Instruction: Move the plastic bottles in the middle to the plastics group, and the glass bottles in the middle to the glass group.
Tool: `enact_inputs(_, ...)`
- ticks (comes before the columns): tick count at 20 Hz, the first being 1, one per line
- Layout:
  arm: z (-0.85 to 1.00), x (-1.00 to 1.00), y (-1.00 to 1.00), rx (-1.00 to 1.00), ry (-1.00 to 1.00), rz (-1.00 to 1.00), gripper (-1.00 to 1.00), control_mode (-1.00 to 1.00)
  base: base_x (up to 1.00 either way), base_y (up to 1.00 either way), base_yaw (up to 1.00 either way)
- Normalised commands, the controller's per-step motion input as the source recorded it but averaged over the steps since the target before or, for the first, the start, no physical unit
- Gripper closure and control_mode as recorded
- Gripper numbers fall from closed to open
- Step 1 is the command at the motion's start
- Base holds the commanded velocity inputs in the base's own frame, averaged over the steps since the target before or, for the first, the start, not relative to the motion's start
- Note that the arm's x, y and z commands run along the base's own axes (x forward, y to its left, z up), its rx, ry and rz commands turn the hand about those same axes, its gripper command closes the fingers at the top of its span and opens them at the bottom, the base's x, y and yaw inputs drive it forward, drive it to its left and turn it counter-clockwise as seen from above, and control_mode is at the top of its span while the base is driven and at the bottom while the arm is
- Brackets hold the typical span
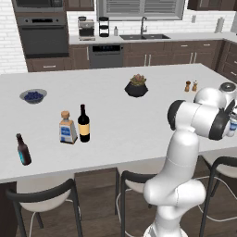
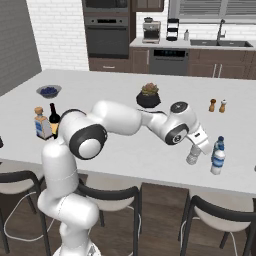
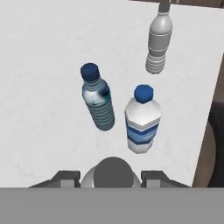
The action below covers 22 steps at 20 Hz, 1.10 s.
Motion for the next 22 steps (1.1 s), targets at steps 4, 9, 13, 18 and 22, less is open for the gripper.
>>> enact_inputs(4, -0.11, 0.0, 0.03, -0.08, 0.0, -0.06, 1.0, -1.0, 0.0, 0.0, 0.0)
enact_inputs(9, -0.09, 0.0, 0.05, -0.09, 0.0, -0.08, 1.0, -1.0, 0.0, 0.0, 0.0)
enact_inputs(13, 0.0, 0.01, 0.01, -0.04, 0.0, -0.06, 1.0, -1.0, 0.0, 0.0, 0.0)
enact_inputs(18, 0.0, 0.09, 0.03, -0.01, 0.0, -0.02, 1.0, -1.0, 0.0, 0.0, 0.0)
enact_inputs(22, -0.13, 0.04, 0.0, 0.0, 0.0, -0.02, 1.0, -1.0, 0.0, 0.0, 0.0)
